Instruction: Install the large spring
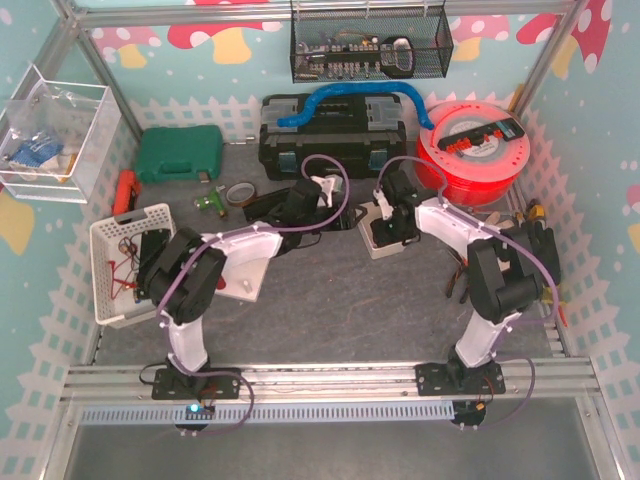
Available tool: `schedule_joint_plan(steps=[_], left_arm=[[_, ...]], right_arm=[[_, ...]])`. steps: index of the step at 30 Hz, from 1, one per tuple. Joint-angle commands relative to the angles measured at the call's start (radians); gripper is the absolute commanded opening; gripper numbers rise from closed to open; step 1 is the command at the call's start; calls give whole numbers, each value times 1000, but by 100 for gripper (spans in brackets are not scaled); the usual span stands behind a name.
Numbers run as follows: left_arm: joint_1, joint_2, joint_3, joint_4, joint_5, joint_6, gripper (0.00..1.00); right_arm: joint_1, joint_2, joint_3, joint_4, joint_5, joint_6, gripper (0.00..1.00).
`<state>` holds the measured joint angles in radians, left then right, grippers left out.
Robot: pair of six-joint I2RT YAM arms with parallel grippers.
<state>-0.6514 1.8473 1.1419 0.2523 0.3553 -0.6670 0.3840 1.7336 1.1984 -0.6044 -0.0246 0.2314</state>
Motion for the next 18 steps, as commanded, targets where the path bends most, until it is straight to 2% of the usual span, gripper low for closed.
schedule_joint_plan(steps=[1, 6, 9, 12, 18], left_arm=[[-8, 86, 76, 71, 58, -38, 61], [-8, 152, 125, 63, 79, -42, 55], [-8, 178, 138, 54, 80, -36, 52], [-8, 197, 145, 40, 80, -30, 50], [-8, 222, 144, 28, 80, -22, 48]], right_arm=[[-6, 52, 35, -55, -8, -27, 61], [-9, 117, 47, -14, -35, -26, 60], [-10, 146, 38, 40, -21, -8, 55], [-16, 128, 3, 126, -12, 13, 46], [-17, 36, -88, 300, 19, 35, 21]])
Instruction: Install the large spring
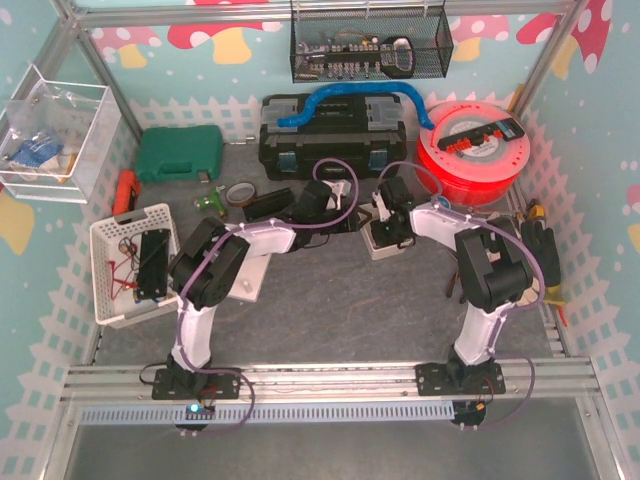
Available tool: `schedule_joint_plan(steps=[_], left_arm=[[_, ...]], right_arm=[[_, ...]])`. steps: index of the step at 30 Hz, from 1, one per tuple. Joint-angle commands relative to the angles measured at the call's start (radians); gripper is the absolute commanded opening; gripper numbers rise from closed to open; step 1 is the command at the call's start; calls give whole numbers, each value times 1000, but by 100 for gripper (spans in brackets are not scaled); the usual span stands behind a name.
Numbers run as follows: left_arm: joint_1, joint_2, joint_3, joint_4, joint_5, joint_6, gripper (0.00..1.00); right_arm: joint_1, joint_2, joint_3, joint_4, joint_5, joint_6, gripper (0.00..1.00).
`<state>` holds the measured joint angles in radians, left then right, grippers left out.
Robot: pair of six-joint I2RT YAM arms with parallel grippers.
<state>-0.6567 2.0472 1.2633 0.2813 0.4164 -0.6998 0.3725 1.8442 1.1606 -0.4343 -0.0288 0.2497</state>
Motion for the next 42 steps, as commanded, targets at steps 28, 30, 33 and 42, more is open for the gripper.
schedule_joint_plan(steps=[28, 30, 33, 42], left_arm=[[57, 119, 289, -453, 137, 17, 30], [56, 128, 313, -471, 144, 29, 30], [55, 135, 329, -485, 163, 29, 30], [59, 145, 519, -666, -44, 240, 47]], right_arm=[[-6, -460, -246, 159, 4, 212, 30], [-6, -483, -261, 171, -16, 203, 30], [-6, -488, -237, 138, -65, 179, 32], [-6, -617, -250, -10, 97, 302, 49]])
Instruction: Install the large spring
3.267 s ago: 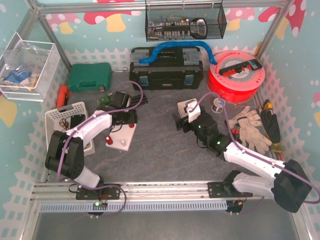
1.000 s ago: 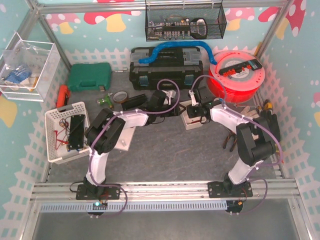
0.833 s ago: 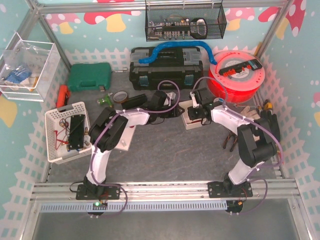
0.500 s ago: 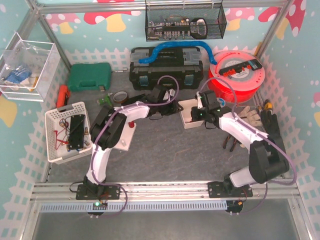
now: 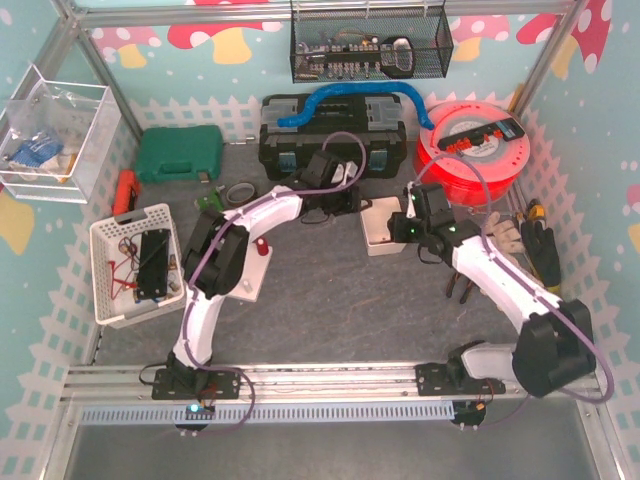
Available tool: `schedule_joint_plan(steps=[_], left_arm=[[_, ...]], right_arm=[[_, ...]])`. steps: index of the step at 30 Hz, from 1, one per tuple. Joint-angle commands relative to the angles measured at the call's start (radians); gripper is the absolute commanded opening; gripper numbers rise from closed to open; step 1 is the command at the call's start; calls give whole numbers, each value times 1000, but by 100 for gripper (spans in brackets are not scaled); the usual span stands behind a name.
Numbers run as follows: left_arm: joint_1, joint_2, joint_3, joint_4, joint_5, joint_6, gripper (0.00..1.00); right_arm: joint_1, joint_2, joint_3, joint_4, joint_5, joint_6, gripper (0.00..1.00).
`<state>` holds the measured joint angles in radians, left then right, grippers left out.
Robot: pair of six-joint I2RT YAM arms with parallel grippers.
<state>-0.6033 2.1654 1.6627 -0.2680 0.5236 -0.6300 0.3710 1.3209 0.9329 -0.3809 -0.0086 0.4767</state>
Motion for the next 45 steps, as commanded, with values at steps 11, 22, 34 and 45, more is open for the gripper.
schedule_joint_plan(steps=[11, 22, 34, 45], left_arm=[[39, 240, 438, -144, -143, 409, 54], [43, 307, 457, -98, 41, 387, 56], [20, 258, 323, -88, 154, 302, 54], [-9, 149, 136, -84, -6, 331, 33]], right_arm=[[-64, -26, -15, -146, -20, 141, 66], [-117, 134, 32, -84, -134, 249, 67], [-185, 251, 102, -50, -134, 289, 61], [-185, 265, 163, -63, -88, 319, 62]])
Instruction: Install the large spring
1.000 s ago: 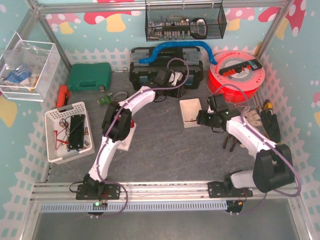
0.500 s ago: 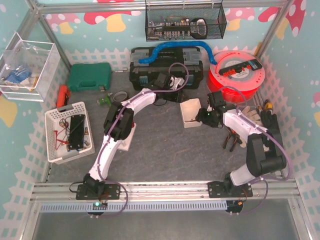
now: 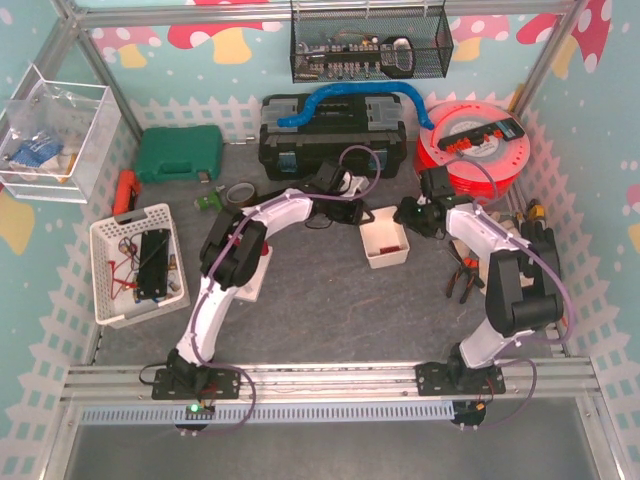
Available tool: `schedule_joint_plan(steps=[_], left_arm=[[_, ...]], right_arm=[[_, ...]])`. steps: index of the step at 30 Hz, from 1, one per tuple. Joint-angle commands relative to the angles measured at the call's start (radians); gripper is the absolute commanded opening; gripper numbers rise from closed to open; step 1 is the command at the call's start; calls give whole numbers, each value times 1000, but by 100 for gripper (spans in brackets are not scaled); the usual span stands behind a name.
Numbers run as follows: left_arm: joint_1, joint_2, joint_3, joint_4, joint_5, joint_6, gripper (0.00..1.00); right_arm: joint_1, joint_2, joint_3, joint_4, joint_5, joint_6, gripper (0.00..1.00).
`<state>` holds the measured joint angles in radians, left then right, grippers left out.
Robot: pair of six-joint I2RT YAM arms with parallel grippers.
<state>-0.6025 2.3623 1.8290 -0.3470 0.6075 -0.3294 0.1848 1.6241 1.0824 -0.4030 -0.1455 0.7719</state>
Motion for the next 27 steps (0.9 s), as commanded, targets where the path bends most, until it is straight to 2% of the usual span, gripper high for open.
schedule_joint_plan(steps=[1, 6, 9, 12, 20, 27], left_arm=[[-10, -58, -39, -4, -112, 31, 30], [-14, -126, -84, -4, -276, -32, 16], [-18, -167, -110, -2, -368, -117, 16], [-43, -190, -114, 3, -425, -136, 16], [-74, -140, -81, 4, -410, -176, 14], [-74, -112, -54, -6, -392, -186, 16]], right_arm=[[1, -59, 7, -53, 65, 20, 62], [2, -151, -15, -134, 77, -32, 62], [1, -206, -43, -170, 98, -62, 62], [1, -257, -60, -189, 110, -81, 62], [2, -261, 1, -172, 70, -152, 60], [22, -125, 55, -95, 74, -130, 52]])
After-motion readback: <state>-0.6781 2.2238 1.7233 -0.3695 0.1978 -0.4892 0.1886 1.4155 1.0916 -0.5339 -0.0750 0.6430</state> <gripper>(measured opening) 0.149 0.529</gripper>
